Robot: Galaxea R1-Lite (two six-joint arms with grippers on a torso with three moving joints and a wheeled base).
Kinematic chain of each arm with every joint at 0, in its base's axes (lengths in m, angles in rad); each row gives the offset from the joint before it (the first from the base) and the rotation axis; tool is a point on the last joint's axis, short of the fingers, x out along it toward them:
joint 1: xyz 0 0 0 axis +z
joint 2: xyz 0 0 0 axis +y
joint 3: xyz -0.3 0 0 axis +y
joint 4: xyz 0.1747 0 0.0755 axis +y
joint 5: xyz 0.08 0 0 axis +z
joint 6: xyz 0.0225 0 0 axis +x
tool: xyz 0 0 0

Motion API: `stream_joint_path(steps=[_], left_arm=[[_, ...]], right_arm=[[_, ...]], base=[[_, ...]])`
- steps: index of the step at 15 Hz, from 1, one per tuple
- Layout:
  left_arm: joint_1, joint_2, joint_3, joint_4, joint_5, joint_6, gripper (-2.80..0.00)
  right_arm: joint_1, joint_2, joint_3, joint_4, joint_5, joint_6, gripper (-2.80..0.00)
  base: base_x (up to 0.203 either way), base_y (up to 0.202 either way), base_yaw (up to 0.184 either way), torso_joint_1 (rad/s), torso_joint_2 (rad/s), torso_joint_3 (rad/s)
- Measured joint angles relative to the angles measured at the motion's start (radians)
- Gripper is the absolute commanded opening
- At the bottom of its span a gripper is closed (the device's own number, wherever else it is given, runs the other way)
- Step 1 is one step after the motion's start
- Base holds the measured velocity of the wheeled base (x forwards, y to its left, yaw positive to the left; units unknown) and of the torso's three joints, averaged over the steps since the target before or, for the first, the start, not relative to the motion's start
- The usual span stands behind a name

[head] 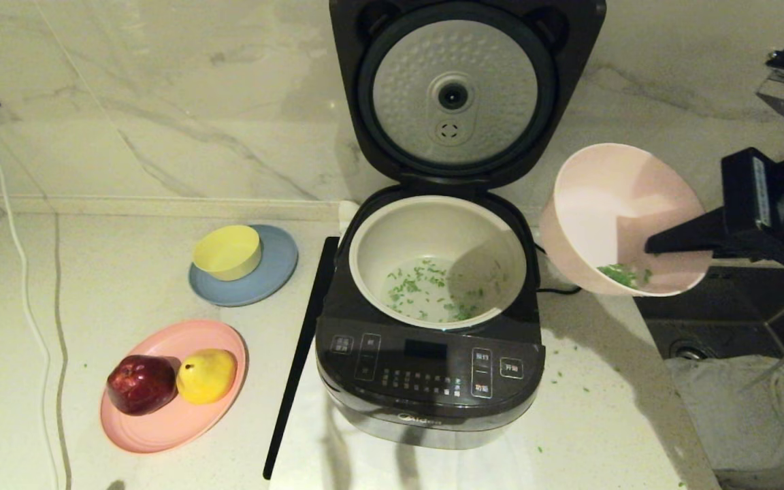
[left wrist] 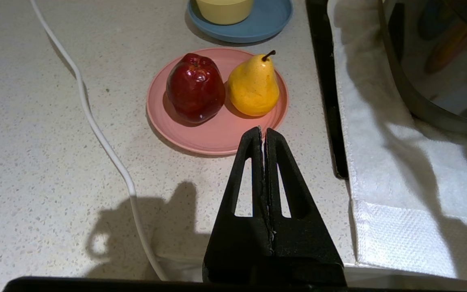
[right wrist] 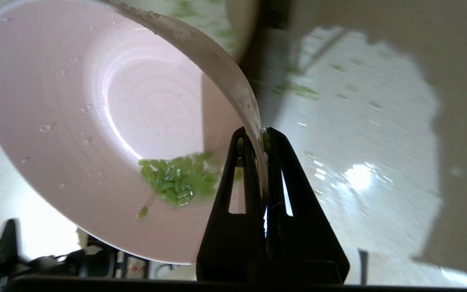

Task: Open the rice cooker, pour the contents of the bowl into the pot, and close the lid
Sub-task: Fill a bowl with water from the tap

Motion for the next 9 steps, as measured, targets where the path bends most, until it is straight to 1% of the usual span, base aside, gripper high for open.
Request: stream_joint_path(steps=[1,2,4,6,9], left_arm=[[0.000,0.000,0.000,0.000,0.000,0.000,-2.80],[0.001,0.000,0.000,0.000,0.000,0.000,-2.80],[0.001,0.000,0.000,0.000,0.000,0.000,-2.80],[0.001,0.000,0.000,0.000,0.000,-0.001,-2.80],[0.001,0.000,0.000,0.000,0.000,0.000,-2.80]], right_arm=[[-0.034,-0.031,0.039,0.000,0.001,-0.007,-2.80],[-0.085,-0.061,0.079,-0.003,0.003,-0.021,-2.80],[-0.219,-0.107,0.144,-0.006,0.043,-0.045,-2.80],[-0.393,-0.142,0.194,-0.011,0.128,-0.081,-2.80],[-0.648,-0.159,0.261,-0.046,0.265,-0.156,-2.80]], base=[[0.000,0.000,0.000,0.000,0.00,0.000],[0.000,0.000,0.000,0.000,0.00,0.000],[0.000,0.000,0.000,0.000,0.00,0.000],[0.000,0.000,0.000,0.000,0.00,0.000],[0.000,0.000,0.000,0.000,0.00,0.000]])
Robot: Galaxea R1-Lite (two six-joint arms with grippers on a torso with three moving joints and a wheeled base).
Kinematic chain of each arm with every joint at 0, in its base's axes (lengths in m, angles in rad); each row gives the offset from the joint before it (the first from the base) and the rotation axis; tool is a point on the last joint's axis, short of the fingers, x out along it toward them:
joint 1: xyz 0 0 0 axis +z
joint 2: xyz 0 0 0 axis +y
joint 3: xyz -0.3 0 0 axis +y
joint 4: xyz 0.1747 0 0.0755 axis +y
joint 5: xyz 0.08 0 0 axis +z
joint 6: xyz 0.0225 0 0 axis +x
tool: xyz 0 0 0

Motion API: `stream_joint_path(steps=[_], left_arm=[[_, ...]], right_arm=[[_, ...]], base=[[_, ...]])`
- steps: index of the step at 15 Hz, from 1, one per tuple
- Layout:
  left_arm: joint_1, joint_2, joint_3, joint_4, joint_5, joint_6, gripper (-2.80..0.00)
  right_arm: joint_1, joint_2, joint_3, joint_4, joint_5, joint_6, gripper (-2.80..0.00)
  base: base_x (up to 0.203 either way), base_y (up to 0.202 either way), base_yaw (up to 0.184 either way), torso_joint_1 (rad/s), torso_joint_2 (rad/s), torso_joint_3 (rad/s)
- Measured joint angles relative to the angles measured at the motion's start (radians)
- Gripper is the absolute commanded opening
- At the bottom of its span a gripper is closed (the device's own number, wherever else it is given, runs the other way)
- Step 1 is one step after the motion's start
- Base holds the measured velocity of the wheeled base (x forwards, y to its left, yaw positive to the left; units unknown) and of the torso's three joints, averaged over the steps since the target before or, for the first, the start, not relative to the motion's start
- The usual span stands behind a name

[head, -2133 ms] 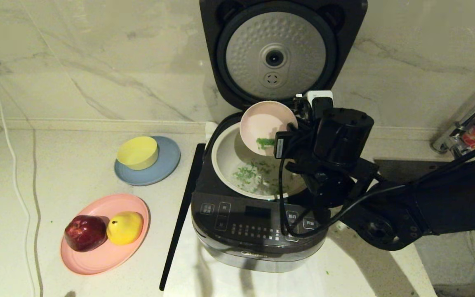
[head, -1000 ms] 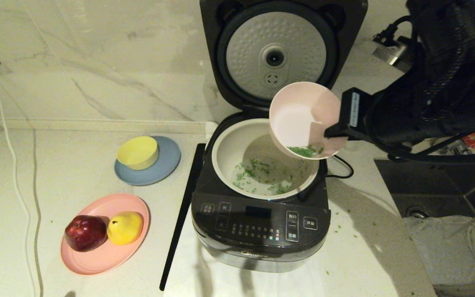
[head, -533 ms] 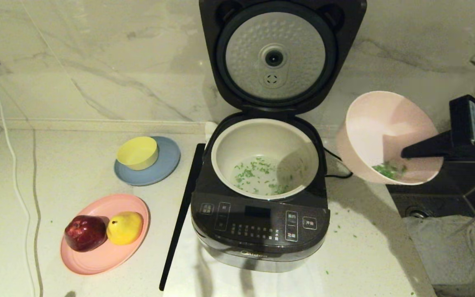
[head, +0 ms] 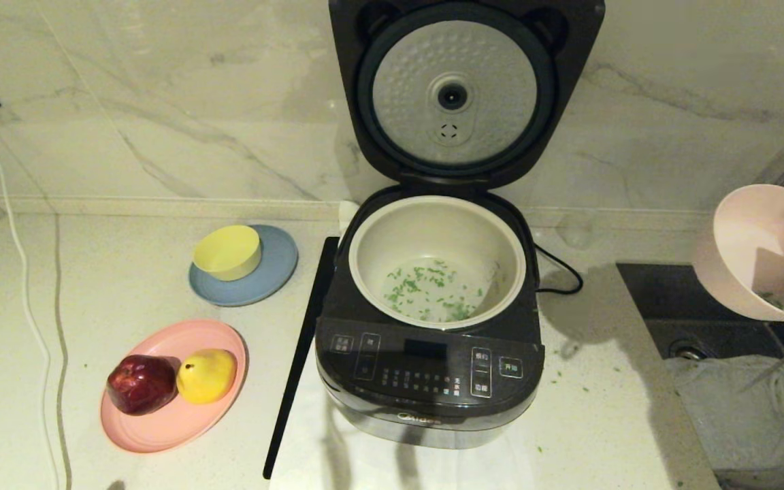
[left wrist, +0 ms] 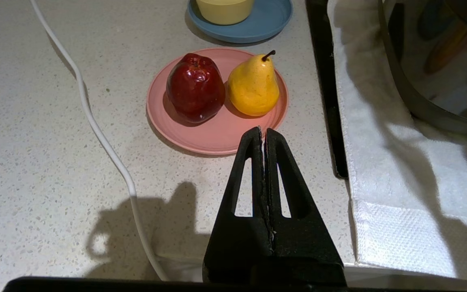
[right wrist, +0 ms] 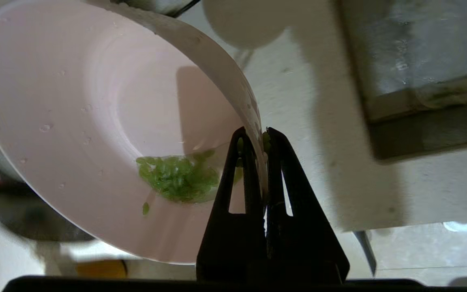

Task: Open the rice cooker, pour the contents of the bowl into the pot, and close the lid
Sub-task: Fill a bowl with water from the tap

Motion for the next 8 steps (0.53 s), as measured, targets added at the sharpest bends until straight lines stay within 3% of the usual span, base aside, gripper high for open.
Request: stream_joint_path(steps=[3,5,8], left_arm=[[0.000,0.000,0.000,0.000,0.000,0.000,-2.80],[0.000,0.000,0.000,0.000,0.000,0.000,-2.80],[0.000,0.000,0.000,0.000,0.000,0.000,-2.80]], right_arm=[[-0.258,0.017,0.049,-0.048,0.122,-0.082,-2.80],[-0.388,0.051,0.070,-0.061,0.178,-0.135,-2.80],[-0.516,0.123,0.099,-0.085,0.243,-0.157,-2.80]], base=[[0.000,0.000,0.000,0.000,0.00,0.000],[0.000,0.000,0.000,0.000,0.00,0.000],[0.000,0.000,0.000,0.000,0.00,0.000]])
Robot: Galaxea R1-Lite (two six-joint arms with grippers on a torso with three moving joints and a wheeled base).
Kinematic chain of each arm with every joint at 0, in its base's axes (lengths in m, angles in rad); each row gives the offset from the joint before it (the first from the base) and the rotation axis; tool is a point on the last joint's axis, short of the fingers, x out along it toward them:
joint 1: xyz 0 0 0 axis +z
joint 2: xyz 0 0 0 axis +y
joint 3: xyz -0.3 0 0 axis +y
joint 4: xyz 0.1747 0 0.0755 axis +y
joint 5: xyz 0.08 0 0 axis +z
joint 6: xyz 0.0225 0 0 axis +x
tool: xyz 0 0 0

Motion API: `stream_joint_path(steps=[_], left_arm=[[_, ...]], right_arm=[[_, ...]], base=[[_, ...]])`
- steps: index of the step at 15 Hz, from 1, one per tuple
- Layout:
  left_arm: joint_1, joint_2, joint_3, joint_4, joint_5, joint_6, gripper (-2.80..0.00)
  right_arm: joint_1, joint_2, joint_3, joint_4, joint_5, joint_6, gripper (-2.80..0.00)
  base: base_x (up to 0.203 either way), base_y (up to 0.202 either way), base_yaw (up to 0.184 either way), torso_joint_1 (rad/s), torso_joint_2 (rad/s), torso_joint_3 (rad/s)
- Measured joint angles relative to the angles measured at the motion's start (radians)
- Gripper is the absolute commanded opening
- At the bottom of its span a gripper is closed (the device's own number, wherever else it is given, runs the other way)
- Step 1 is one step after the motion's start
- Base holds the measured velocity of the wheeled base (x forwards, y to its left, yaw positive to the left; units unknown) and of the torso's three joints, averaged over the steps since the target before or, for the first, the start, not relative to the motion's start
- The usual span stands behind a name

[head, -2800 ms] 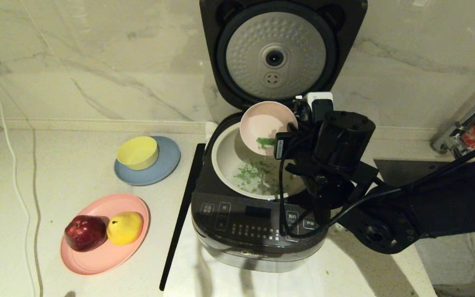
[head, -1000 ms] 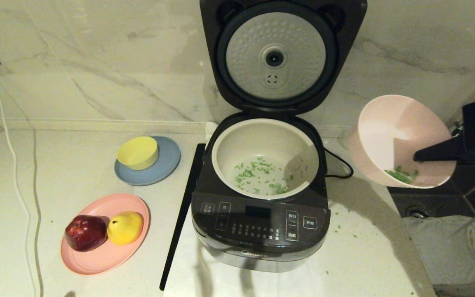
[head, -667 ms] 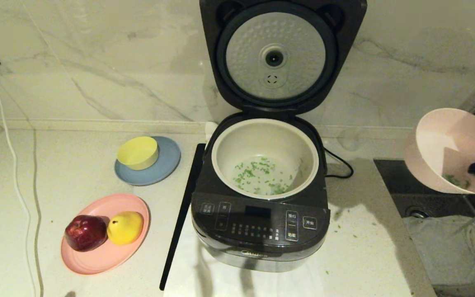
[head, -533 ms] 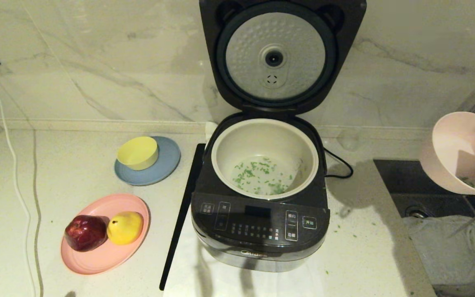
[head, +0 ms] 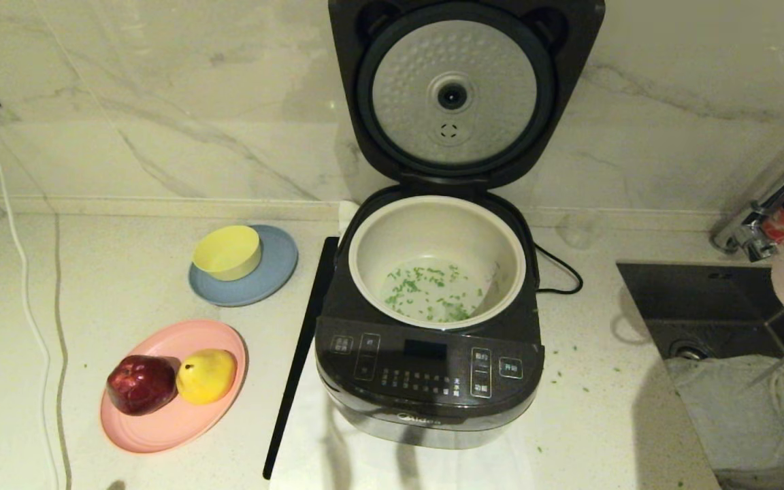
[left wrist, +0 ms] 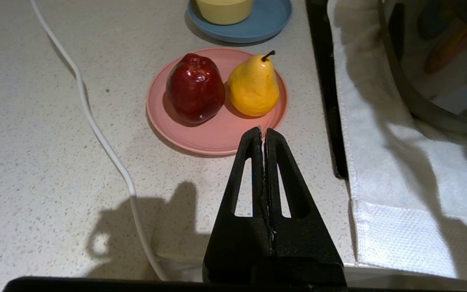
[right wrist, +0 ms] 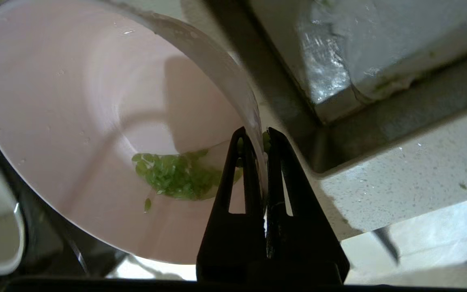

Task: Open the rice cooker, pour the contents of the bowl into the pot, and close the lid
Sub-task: Fill a bowl with water from the tap

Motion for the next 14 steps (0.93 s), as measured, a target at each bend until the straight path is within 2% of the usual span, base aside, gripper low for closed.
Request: stream_joint_path(steps=[4,7,14], left_arm=[[0.000,0.000,0.000,0.000,0.000,0.000,-2.80],[0.000,0.000,0.000,0.000,0.000,0.000,-2.80],[0.000,0.000,0.000,0.000,0.000,0.000,-2.80]], right_arm=[[-0.072,0.096,0.011,-0.026,0.026,0.032,-2.80],[-0.135,0.175,0.030,-0.067,0.080,0.040,-2.80],[-0.323,0.434,0.028,-0.280,0.129,0.034,-2.80]], base=[[0.000,0.000,0.000,0.000,0.00,0.000],[0.000,0.000,0.000,0.000,0.00,0.000],[0.000,0.000,0.000,0.000,0.00,0.000]])
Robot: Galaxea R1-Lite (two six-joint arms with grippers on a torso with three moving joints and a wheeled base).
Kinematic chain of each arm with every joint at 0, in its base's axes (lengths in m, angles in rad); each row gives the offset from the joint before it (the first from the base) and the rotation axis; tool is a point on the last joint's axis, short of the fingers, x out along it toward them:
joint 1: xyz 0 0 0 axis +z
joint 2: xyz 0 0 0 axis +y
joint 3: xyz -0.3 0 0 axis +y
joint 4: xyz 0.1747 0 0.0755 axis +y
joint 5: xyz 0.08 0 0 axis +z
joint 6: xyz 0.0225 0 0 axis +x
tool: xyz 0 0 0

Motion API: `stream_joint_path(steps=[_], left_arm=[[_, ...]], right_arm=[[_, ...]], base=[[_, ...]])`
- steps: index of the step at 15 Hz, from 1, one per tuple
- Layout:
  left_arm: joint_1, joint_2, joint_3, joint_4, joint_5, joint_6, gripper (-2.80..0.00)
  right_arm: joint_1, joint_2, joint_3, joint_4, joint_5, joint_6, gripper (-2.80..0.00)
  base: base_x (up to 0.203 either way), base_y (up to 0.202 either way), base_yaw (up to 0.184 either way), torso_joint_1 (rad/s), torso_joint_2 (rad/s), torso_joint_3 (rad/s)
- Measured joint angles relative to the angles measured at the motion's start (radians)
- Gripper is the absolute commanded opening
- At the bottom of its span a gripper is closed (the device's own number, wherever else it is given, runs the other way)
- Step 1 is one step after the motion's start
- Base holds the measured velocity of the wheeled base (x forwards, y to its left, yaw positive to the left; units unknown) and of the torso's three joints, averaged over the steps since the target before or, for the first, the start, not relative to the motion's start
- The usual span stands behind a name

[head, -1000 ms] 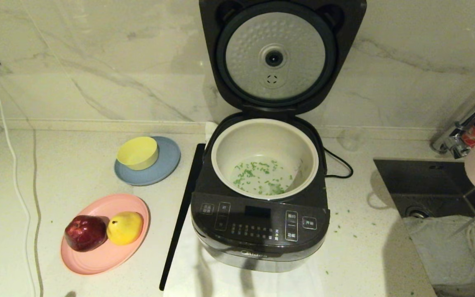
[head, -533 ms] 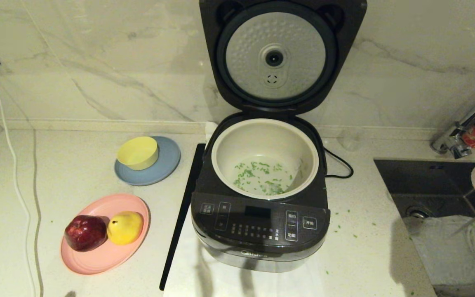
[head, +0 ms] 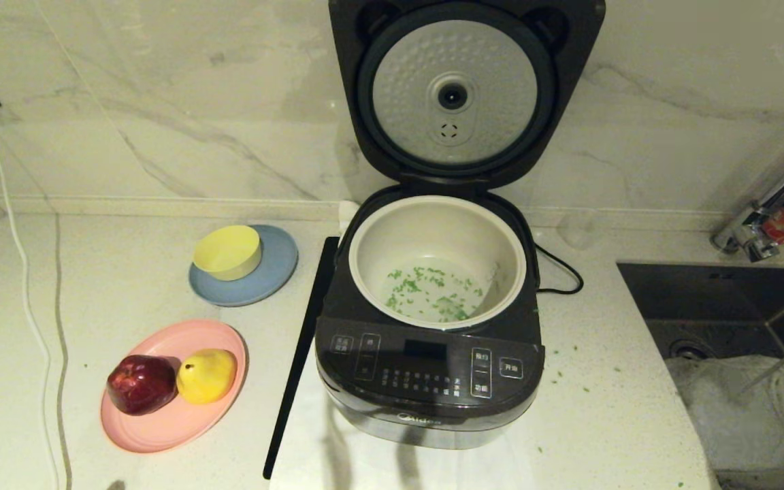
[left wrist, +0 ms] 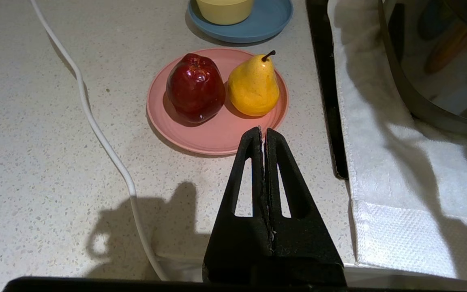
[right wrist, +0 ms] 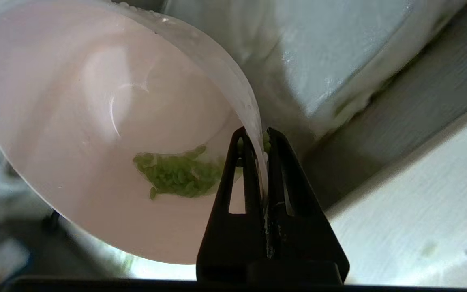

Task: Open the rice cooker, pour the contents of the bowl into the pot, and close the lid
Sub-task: Fill a bowl with water from the tap

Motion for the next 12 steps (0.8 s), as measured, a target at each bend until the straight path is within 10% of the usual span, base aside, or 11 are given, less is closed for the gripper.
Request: stream_joint_path(steps=[12], left_arm=[[0.000,0.000,0.000,0.000,0.000,0.000,-2.80]], right_arm=[[-0.071,0.268,-0.151,-0.074,0.000,0.009,-2.80]], base=[[0.000,0.000,0.000,0.000,0.00,0.000]])
